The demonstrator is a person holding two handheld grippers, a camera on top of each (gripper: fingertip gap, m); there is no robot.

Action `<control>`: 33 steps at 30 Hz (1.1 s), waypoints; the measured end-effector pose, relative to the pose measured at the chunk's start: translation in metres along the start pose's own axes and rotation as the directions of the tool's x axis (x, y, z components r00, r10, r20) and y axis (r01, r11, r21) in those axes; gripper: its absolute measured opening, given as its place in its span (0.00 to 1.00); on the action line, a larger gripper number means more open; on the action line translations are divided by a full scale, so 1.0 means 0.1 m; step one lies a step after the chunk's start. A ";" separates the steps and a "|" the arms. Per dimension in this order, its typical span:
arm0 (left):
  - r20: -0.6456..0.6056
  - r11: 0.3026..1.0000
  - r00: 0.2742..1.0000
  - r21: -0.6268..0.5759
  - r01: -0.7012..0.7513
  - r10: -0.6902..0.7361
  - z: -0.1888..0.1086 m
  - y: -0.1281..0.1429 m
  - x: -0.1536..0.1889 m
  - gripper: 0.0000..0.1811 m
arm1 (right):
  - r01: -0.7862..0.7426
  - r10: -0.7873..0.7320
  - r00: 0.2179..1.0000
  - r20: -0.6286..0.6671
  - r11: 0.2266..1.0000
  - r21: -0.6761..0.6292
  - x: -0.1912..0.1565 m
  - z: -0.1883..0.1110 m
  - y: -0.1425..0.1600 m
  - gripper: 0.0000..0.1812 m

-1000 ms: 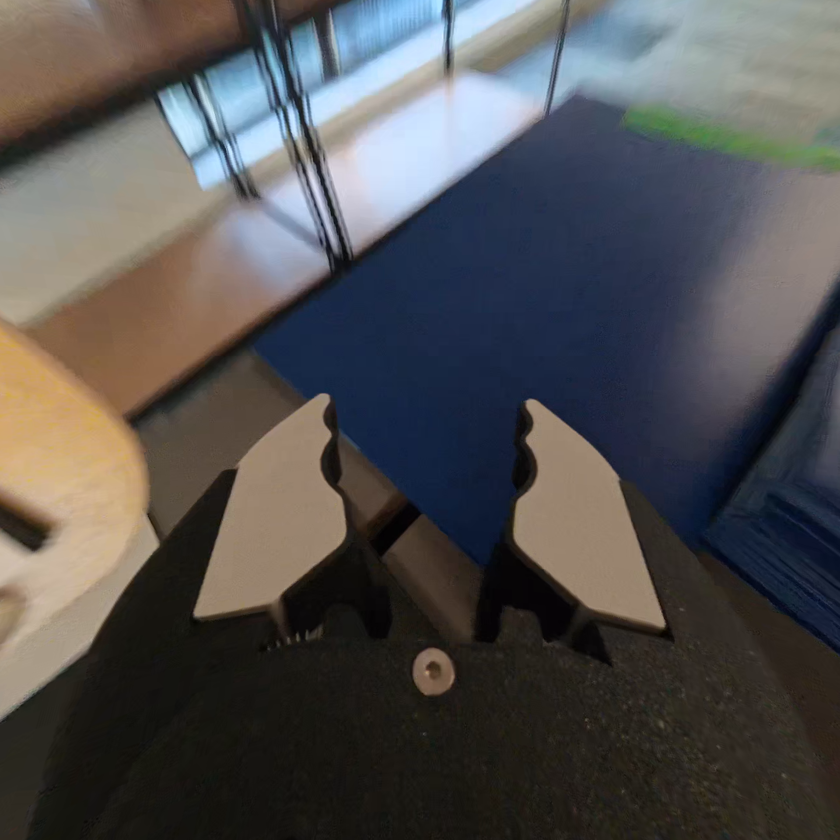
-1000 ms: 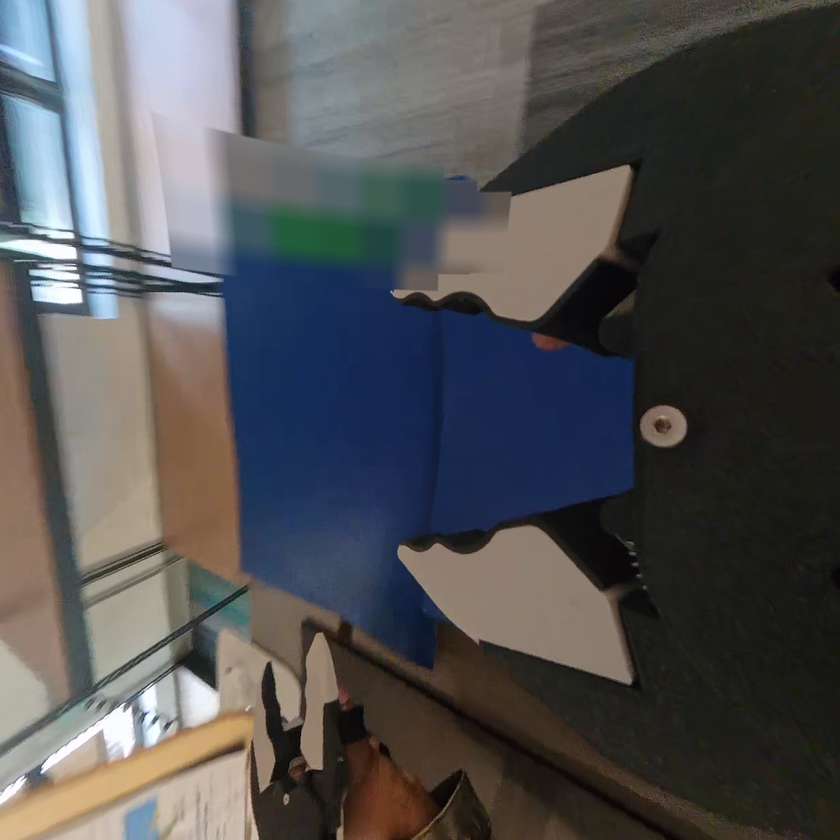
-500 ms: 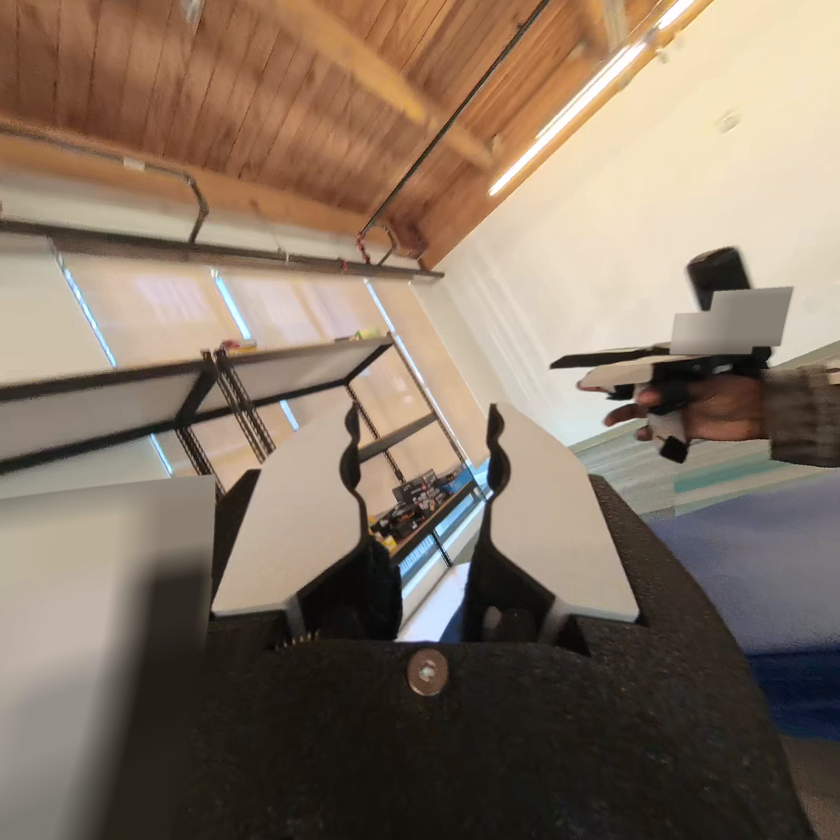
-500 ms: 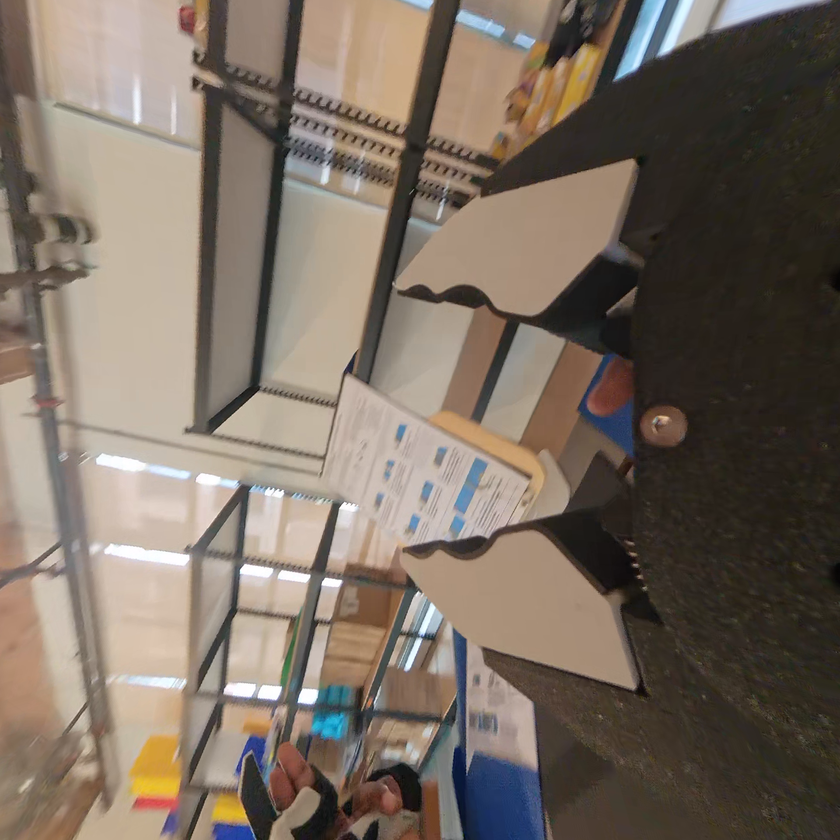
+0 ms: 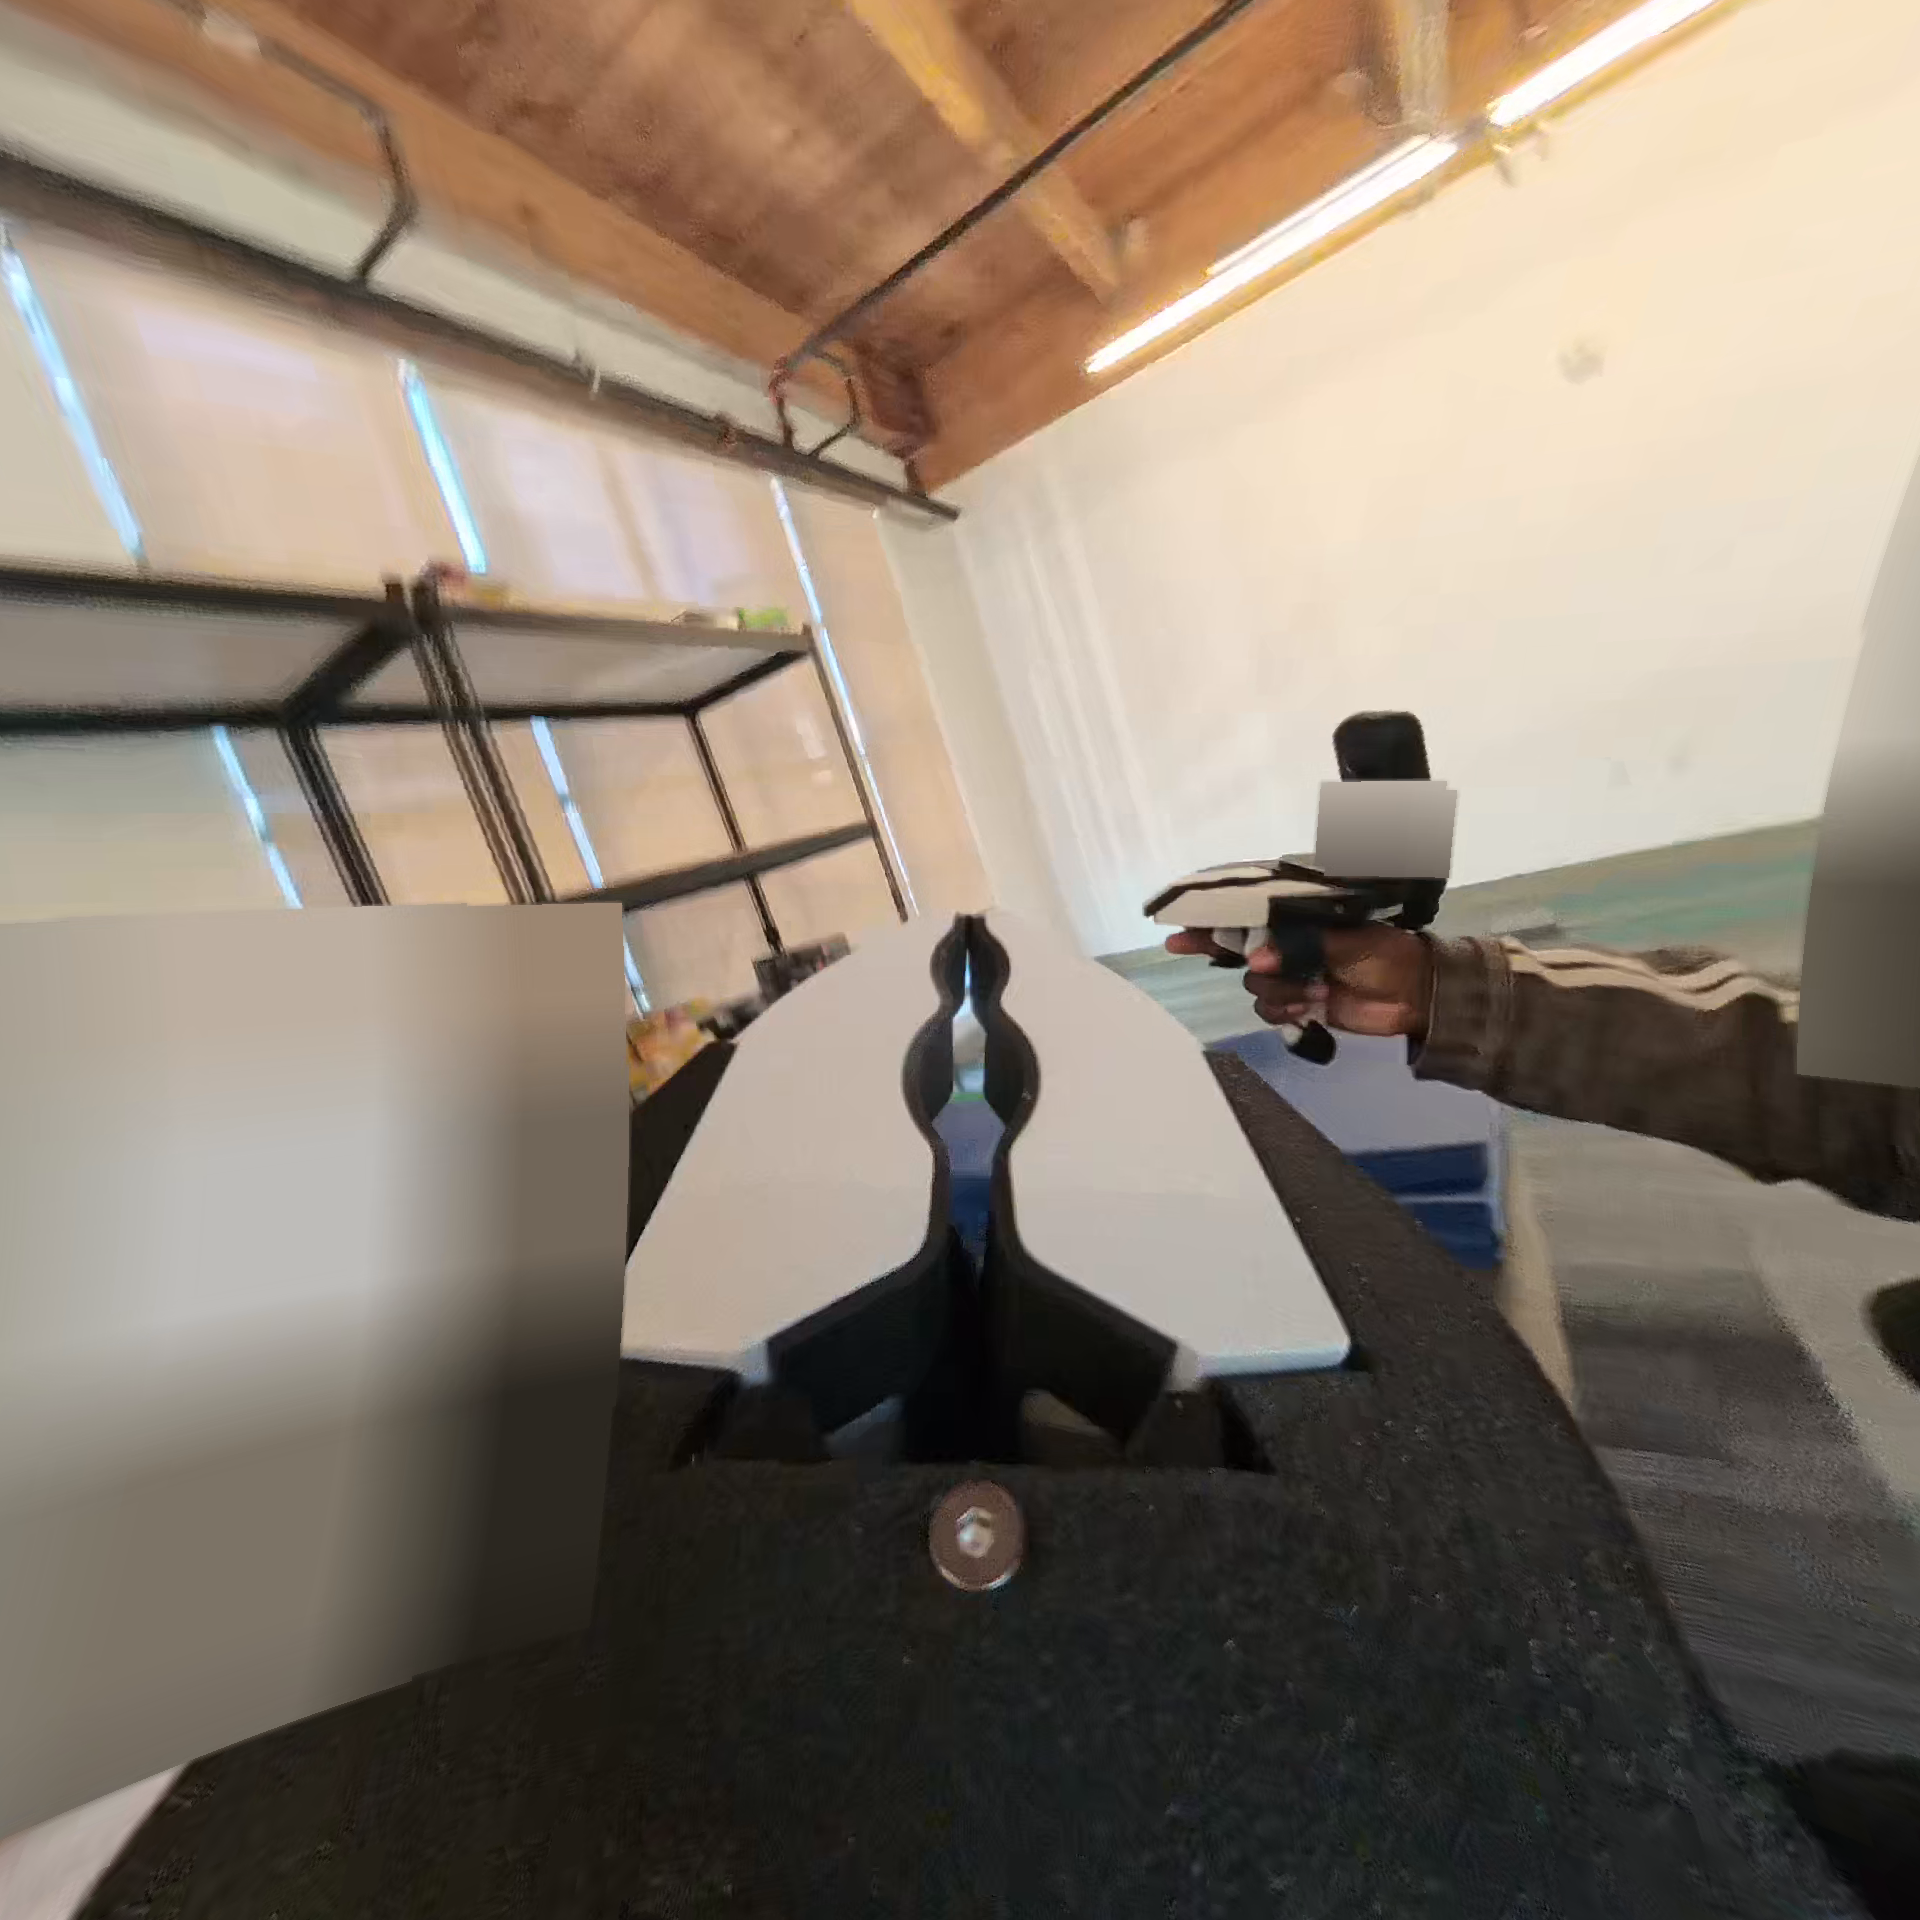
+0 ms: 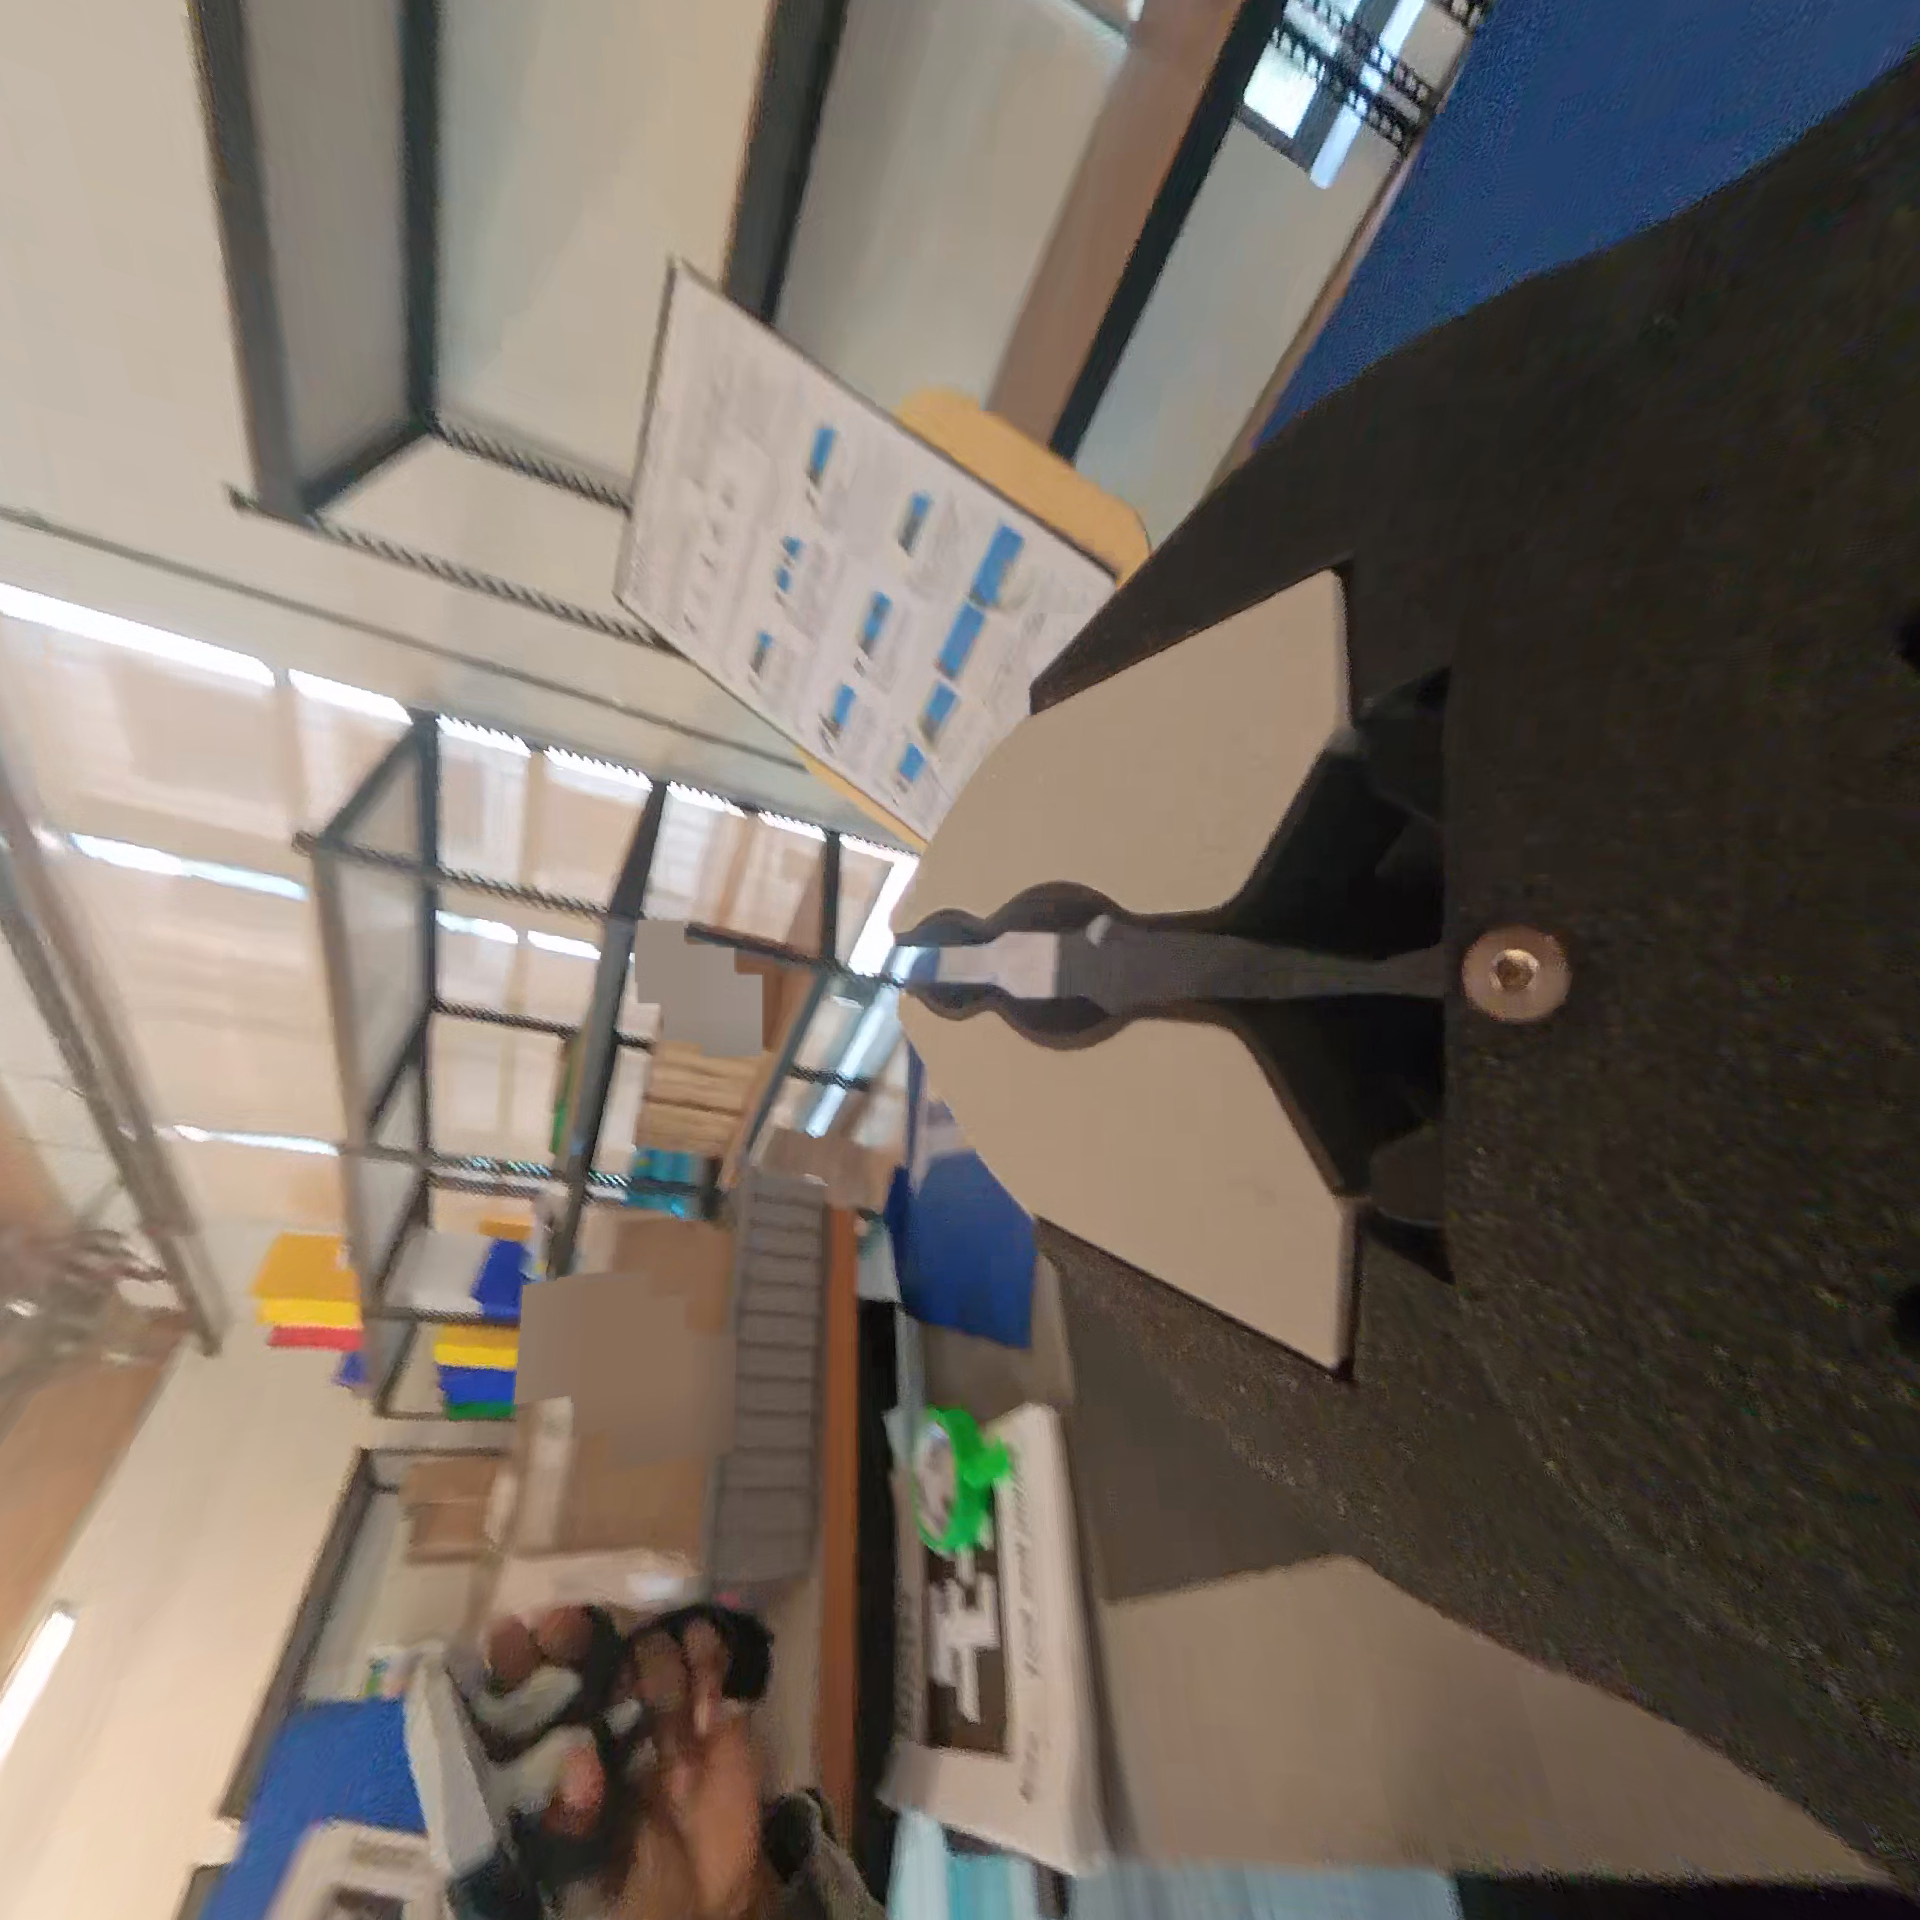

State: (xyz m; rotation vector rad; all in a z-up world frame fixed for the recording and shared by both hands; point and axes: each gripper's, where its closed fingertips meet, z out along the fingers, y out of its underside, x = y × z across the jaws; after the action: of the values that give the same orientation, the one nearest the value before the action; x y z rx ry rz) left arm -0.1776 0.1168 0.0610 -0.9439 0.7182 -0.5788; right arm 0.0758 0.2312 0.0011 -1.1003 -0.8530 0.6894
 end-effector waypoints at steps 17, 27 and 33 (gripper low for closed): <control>0.161 0.961 0.969 -0.174 0.213 -0.186 -0.32 1.03 -0.50 0.47 | -0.147 0.178 0.966 0.187 0.974 -0.170 -0.78 0.58 0.85 0.35; 0.103 0.939 0.978 -0.279 0.201 -0.179 0.04 1.14 0.07 0.02 | -0.082 0.099 0.994 0.042 0.949 -0.304 -0.90 0.29 0.70 0.16; 0.243 0.891 0.943 -0.339 0.302 -0.227 -0.13 1.06 0.03 0.00 | 0.010 0.002 0.999 0.046 0.967 -0.256 -0.99 0.13 0.24 0.02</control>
State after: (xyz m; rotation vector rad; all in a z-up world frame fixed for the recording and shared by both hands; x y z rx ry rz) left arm -0.1715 0.1576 -0.0375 -1.4513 0.5297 -0.5880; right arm 0.0128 0.1633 -0.0423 -1.3177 -1.0035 0.6141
